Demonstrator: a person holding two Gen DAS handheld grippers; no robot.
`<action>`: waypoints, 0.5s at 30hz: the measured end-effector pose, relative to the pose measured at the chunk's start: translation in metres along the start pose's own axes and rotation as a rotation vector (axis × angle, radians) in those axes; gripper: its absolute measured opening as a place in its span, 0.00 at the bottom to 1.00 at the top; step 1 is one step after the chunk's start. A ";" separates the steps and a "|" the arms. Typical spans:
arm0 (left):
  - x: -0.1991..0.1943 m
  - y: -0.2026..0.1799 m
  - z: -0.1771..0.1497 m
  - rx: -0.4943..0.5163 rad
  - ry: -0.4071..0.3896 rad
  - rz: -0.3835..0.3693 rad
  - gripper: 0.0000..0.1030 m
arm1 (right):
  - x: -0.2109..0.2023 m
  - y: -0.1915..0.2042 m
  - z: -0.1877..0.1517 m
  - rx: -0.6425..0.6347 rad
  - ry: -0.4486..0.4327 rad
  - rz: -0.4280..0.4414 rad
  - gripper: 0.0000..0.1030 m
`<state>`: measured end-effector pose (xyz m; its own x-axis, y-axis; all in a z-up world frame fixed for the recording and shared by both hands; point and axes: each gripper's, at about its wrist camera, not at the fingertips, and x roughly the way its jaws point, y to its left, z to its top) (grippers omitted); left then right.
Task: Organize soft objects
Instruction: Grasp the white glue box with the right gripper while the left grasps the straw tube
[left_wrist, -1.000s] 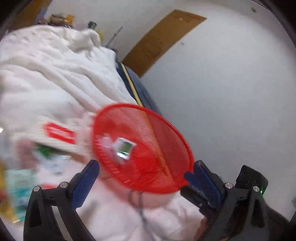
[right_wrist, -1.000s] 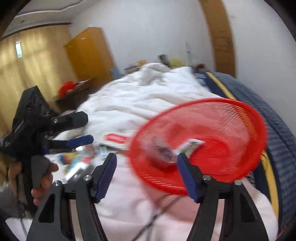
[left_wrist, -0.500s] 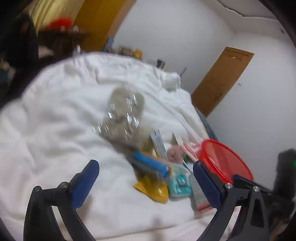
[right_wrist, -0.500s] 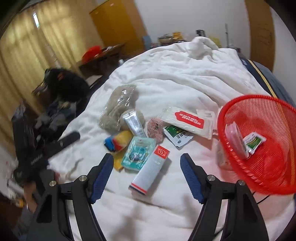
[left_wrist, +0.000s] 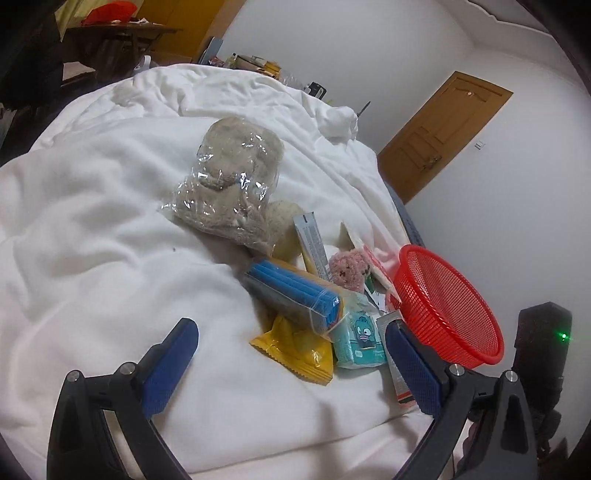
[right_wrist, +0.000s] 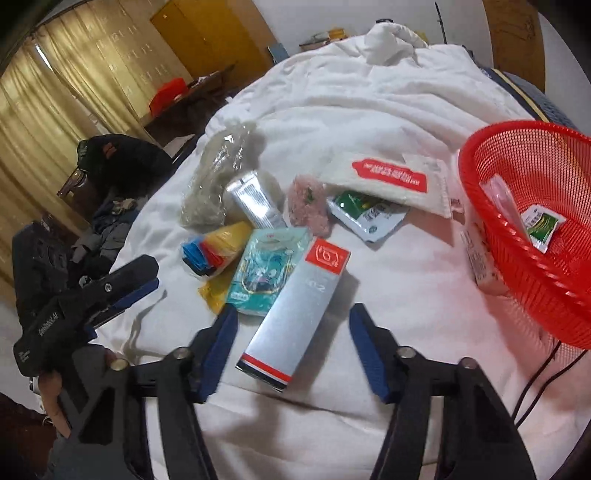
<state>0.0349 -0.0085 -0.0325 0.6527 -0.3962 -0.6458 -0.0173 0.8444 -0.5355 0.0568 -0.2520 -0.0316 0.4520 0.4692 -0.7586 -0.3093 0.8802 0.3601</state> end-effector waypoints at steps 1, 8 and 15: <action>0.001 0.000 0.000 0.000 0.003 0.001 0.99 | 0.003 0.000 -0.001 0.005 0.006 -0.004 0.52; 0.010 -0.006 0.007 -0.026 0.040 -0.020 0.99 | 0.013 -0.006 -0.009 0.021 0.040 0.029 0.34; 0.042 -0.033 0.029 -0.018 0.136 0.050 0.99 | 0.004 -0.004 -0.019 -0.015 0.006 0.004 0.33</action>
<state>0.0847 -0.0431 -0.0263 0.5421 -0.4004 -0.7388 -0.0612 0.8580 -0.5099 0.0441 -0.2546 -0.0464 0.4457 0.4725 -0.7603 -0.3234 0.8770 0.3555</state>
